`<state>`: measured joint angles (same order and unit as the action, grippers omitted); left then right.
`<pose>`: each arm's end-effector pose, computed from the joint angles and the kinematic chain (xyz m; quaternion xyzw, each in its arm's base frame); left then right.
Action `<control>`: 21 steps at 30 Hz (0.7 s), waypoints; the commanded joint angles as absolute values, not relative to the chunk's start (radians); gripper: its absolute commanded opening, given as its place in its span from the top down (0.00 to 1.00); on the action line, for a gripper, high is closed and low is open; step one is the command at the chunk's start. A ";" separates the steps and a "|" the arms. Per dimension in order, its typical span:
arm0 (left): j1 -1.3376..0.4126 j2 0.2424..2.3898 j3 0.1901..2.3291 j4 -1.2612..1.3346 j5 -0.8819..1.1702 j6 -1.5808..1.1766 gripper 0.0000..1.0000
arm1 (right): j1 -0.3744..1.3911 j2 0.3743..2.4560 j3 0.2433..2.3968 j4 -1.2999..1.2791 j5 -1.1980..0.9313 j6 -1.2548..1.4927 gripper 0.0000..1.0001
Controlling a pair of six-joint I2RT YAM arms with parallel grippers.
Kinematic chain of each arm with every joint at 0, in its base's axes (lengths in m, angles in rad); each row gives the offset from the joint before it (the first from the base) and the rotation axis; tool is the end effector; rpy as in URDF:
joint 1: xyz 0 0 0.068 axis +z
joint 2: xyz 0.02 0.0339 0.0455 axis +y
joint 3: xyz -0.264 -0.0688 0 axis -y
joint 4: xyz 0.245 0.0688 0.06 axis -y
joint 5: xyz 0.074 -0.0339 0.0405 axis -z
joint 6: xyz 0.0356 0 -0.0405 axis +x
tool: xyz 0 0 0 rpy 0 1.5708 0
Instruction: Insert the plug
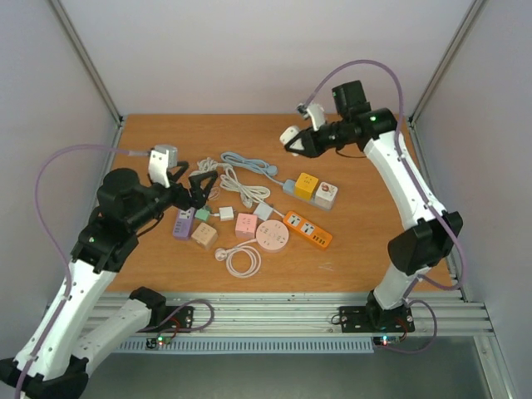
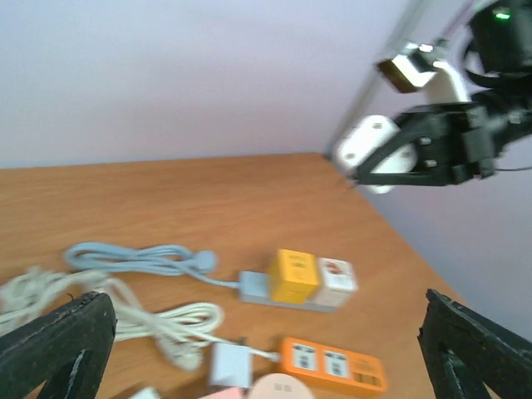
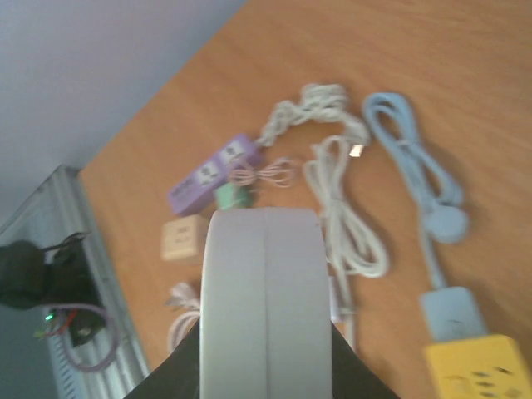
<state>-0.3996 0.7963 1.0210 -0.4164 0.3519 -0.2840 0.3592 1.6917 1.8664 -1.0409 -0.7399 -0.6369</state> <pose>0.1484 -0.0760 0.3948 0.1551 0.7519 -0.3372 0.5449 0.3170 0.1447 0.4008 -0.5276 0.7092 0.2916 0.3656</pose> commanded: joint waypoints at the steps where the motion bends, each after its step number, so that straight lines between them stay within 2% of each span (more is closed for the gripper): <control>1: -0.401 0.772 1.035 -0.534 -0.009 -0.245 0.01 | 0.270 1.752 1.955 -1.083 -0.715 -0.700 0.99; 6: -0.399 0.792 1.019 -0.557 -0.077 -0.251 0.01 | 0.224 1.795 1.987 -1.142 -0.700 -0.843 0.99; 10: -0.399 0.795 0.992 -0.534 -0.040 -0.227 0.01 | 0.221 1.767 1.877 -1.085 -0.657 -0.984 0.99; 21: -0.399 0.809 0.954 -0.501 -0.003 -0.198 0.01 | 0.193 1.877 1.857 -1.167 -0.589 -1.120 0.99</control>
<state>-0.3996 0.8001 0.9661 -0.5457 -0.0101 -0.2230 0.2070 1.8194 1.8507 -1.1080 -0.6228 -1.0325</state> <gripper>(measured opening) 0.994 0.177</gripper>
